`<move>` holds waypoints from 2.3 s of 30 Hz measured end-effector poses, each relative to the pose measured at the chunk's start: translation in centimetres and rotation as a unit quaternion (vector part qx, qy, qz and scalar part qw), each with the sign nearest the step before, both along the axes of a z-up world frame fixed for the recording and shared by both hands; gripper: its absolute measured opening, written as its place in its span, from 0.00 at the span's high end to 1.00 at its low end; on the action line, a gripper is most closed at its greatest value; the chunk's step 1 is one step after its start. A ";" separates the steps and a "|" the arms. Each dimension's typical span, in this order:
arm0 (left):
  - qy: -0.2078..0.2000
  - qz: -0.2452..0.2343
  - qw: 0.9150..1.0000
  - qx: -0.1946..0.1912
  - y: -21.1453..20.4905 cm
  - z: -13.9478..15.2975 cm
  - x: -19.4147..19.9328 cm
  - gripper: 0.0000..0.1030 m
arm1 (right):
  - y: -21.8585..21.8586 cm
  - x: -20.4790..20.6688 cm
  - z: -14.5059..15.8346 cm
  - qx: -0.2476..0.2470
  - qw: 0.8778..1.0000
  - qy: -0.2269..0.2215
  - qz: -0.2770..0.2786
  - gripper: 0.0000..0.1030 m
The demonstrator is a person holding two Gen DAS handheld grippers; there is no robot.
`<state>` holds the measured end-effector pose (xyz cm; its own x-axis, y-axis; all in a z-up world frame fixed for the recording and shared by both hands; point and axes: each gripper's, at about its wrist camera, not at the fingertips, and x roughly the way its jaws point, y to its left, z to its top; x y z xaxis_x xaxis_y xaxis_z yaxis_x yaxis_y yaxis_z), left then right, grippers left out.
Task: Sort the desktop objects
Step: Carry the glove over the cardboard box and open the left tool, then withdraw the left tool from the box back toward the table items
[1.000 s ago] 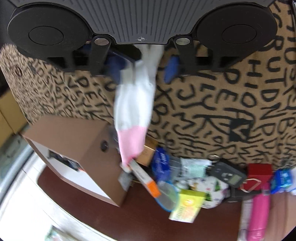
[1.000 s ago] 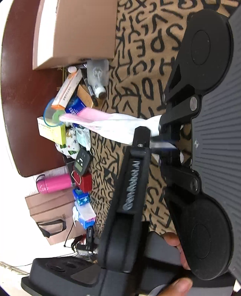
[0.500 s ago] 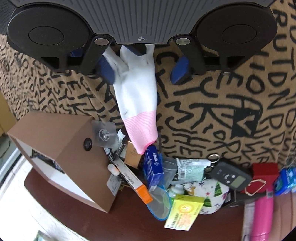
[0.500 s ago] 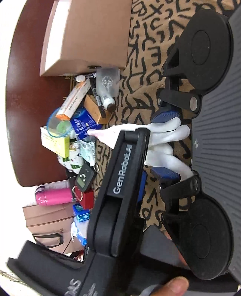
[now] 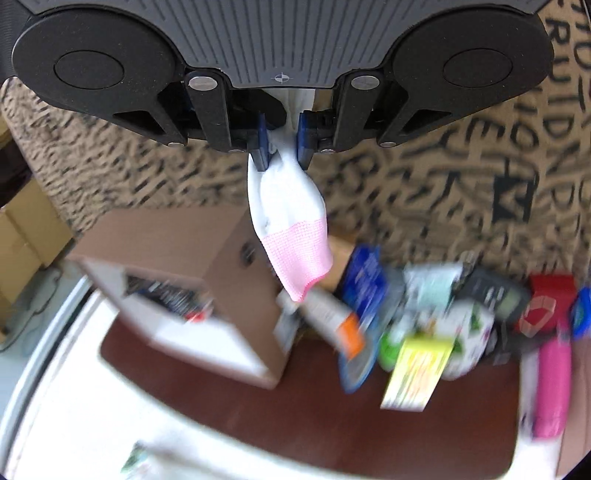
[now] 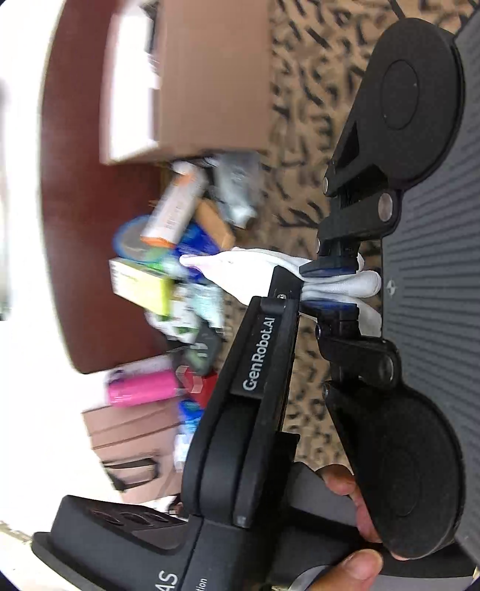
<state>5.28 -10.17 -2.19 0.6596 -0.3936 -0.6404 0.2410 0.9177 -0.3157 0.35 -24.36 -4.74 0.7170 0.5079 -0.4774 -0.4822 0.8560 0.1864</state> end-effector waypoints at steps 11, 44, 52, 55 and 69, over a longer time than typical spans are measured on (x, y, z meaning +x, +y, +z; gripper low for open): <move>-0.104 -0.052 0.993 -0.038 -6.2 7.9 5.0 0.86 | -4.8 3.2 7.4 0.012 0.989 -0.124 -0.076 0.85; -0.080 -0.086 0.992 -0.052 -10.5 3.5 17.5 0.00 | -7.7 16.6 3.1 -0.060 0.984 -0.065 -0.154 0.11; -0.052 -0.052 0.997 -0.017 -10.0 2.6 14.0 0.00 | -8.2 14.2 3.6 -0.038 0.983 -0.039 -0.176 0.00; -0.050 -0.040 0.998 0.001 -9.8 2.0 12.9 0.00 | -8.0 13.2 3.7 -0.045 0.982 -0.040 -0.178 0.00; -0.058 -0.023 0.997 0.037 -8.4 2.2 8.0 0.00 | -5.9 9.0 3.5 -0.060 0.983 -0.046 -0.168 0.00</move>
